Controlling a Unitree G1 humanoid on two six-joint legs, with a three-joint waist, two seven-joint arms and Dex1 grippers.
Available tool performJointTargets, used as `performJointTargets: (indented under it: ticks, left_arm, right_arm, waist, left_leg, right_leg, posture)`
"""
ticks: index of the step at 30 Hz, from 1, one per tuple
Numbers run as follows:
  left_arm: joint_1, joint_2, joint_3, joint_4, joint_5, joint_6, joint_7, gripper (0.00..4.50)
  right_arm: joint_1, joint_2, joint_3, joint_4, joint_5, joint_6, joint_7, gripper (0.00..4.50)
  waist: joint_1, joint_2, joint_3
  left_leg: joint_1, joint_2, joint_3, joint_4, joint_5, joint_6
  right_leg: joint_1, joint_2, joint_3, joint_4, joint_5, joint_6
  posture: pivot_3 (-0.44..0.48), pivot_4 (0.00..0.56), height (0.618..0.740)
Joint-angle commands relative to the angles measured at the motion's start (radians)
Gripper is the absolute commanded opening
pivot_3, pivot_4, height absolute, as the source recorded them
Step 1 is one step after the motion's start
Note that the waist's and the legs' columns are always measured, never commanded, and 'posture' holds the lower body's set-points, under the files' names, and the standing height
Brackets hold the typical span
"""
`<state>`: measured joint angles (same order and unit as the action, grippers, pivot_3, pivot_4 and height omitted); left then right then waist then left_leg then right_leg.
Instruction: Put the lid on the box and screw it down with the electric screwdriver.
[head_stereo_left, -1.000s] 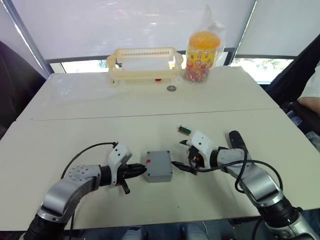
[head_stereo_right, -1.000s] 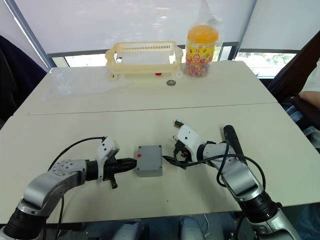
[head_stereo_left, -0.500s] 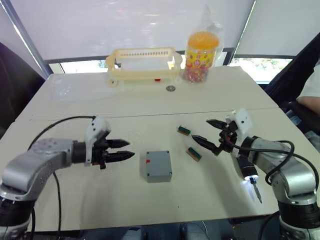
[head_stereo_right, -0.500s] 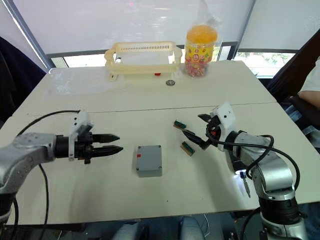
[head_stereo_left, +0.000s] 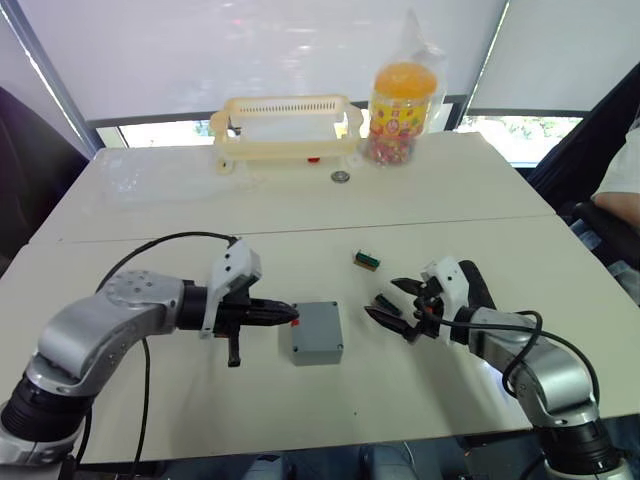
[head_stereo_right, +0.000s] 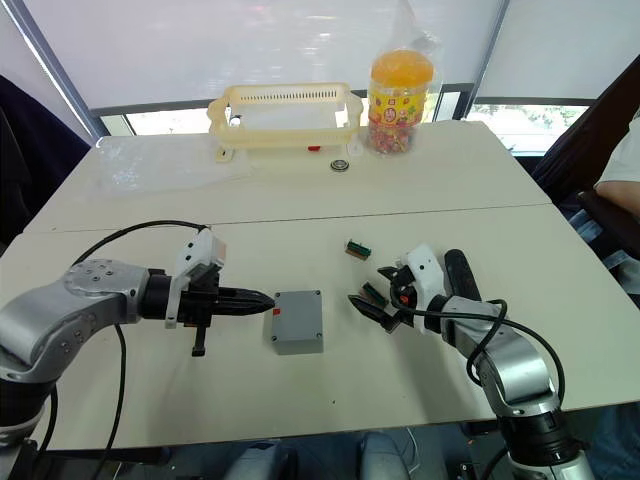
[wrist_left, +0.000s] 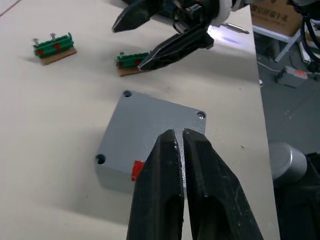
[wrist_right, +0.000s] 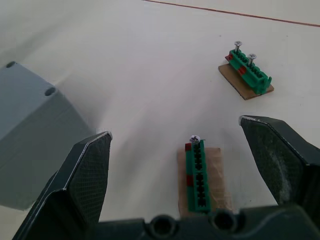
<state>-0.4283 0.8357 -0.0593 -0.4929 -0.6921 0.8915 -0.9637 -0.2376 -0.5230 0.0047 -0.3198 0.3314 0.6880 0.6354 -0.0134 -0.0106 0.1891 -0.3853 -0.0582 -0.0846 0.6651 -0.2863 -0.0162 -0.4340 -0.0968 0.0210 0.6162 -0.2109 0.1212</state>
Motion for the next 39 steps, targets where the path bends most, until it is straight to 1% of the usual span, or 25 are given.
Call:
performJointTargets:
  ticks: [1, 5, 6, 8, 9, 10, 23, 26, 29, 37, 39]
  left_arm:
    - [0.006, 0.003, 0.006, -0.025, 0.008, -0.015, 0.010, 0.03]
    - [0.021, 0.002, 0.000, -0.034, 0.014, -0.019, 0.018, 0.03]
    - [0.024, 0.002, -0.001, -0.035, 0.015, -0.019, 0.020, 0.00]
    - [0.028, -0.001, -0.001, -0.036, 0.016, -0.019, 0.023, 0.00]
    - [0.029, -0.001, -0.001, -0.036, 0.016, -0.019, 0.025, 0.00]
    - [0.029, -0.002, -0.001, -0.036, 0.015, -0.018, 0.026, 0.00]
    - [0.047, -0.002, -0.018, -0.035, 0.047, -0.039, 0.028, 0.00]
    - [0.044, -0.002, -0.016, -0.029, 0.049, -0.041, 0.025, 0.00]
    - [0.043, 0.000, -0.015, -0.025, 0.050, -0.044, 0.024, 0.00]
    - [0.044, -0.003, -0.015, -0.025, 0.051, -0.046, 0.029, 0.00]
    - [0.045, -0.004, -0.017, -0.024, 0.052, -0.047, 0.028, 0.00]
  right_arm:
    - [-0.021, 0.019, -0.002, 0.015, -0.007, -0.042, -0.015, 4.50]
    - [-0.022, 0.032, 0.003, 0.029, -0.006, -0.049, -0.022, 4.50]
    - [-0.021, 0.033, 0.006, 0.032, -0.009, -0.052, -0.022, 3.97]
    - [-0.021, 0.035, 0.012, 0.043, -0.014, -0.057, -0.025, 3.24]
    - [-0.022, 0.037, 0.013, 0.046, -0.014, -0.058, -0.026, 2.79]
    - [-0.024, 0.039, 0.014, 0.050, -0.015, -0.061, -0.028, 2.22]
    - [-0.029, 0.046, 0.021, 0.088, -0.031, -0.091, -0.045, 2.22]
    - [-0.031, 0.046, 0.025, 0.097, -0.039, -0.095, -0.045, 1.40]
    - [-0.033, 0.043, 0.029, 0.099, -0.042, -0.096, -0.043, 0.02]
    - [-0.027, 0.042, 0.023, 0.077, -0.036, -0.083, -0.043, 0.02]
    - [-0.030, 0.042, 0.006, 0.062, -0.024, -0.074, -0.047, 0.02]
  waist:
    - [0.000, 0.000, 0.000]
    - [0.000, 0.000, 0.000]
    - [0.000, 0.000, 0.000]
    - [0.000, 0.000, 0.000]
    - [0.000, 0.000, 0.000]
    - [0.001, 0.000, 0.000]
    - [0.000, 0.000, 0.000]
    - [0.000, 0.000, 0.000]
    - [0.000, 0.000, 0.000]
    - [0.000, 0.000, 0.000]
    - [0.000, 0.000, 0.000]
  left_leg:
    - [0.000, 0.000, 0.000, 0.000, 0.000, 0.000]
    - [0.000, 0.000, 0.000, 0.000, 0.000, 0.000]
    - [0.000, 0.000, 0.000, 0.000, 0.000, 0.000]
    - [0.000, 0.000, 0.000, 0.000, 0.000, 0.000]
    - [0.000, 0.000, 0.000, 0.000, 0.000, 0.000]
    - [0.000, 0.000, 0.000, 0.000, 0.000, 0.000]
    - [0.000, 0.000, 0.000, 0.000, 0.000, 0.000]
    - [0.000, 0.000, 0.000, 0.000, 0.000, 0.000]
    - [0.000, 0.000, 0.000, 0.000, 0.000, 0.000]
    - [0.000, 0.000, 0.000, 0.000, 0.000, 0.000]
    - [0.000, 0.000, 0.000, 0.000, 0.000, 0.000]
  right_leg:
    - [0.000, 0.000, 0.000, 0.000, 0.000, 0.000]
    - [0.000, 0.000, 0.000, 0.000, 0.000, 0.000]
    - [0.000, 0.000, 0.000, 0.000, 0.000, 0.000]
    - [0.000, 0.000, 0.000, 0.000, 0.000, 0.000]
    - [0.000, 0.000, 0.000, 0.000, 0.000, 0.000]
    - [0.000, 0.000, 0.000, 0.000, 0.000, 0.000]
    - [0.000, 0.000, 0.000, 0.000, 0.000, 0.000]
    - [0.000, 0.000, 0.000, 0.000, 0.000, 0.000]
    - [0.000, 0.000, 0.000, 0.000, 0.000, 0.000]
    - [0.000, 0.000, 0.000, 0.000, 0.000, 0.000]
    - [0.000, 0.000, 0.000, 0.000, 0.000, 0.000]
  posture:
    - [0.000, 0.150, 0.740]
    - [0.000, 0.150, 0.740]
    - [0.000, 0.150, 0.740]
    - [0.000, 0.150, 0.740]
    - [0.000, 0.150, 0.740]
    - [0.000, 0.150, 0.740]
    - [0.000, 0.150, 0.740]
    - [0.000, 0.150, 0.740]
    - [0.000, 0.150, 0.740]
    - [0.000, 0.150, 0.740]
    - [0.000, 0.150, 0.740]
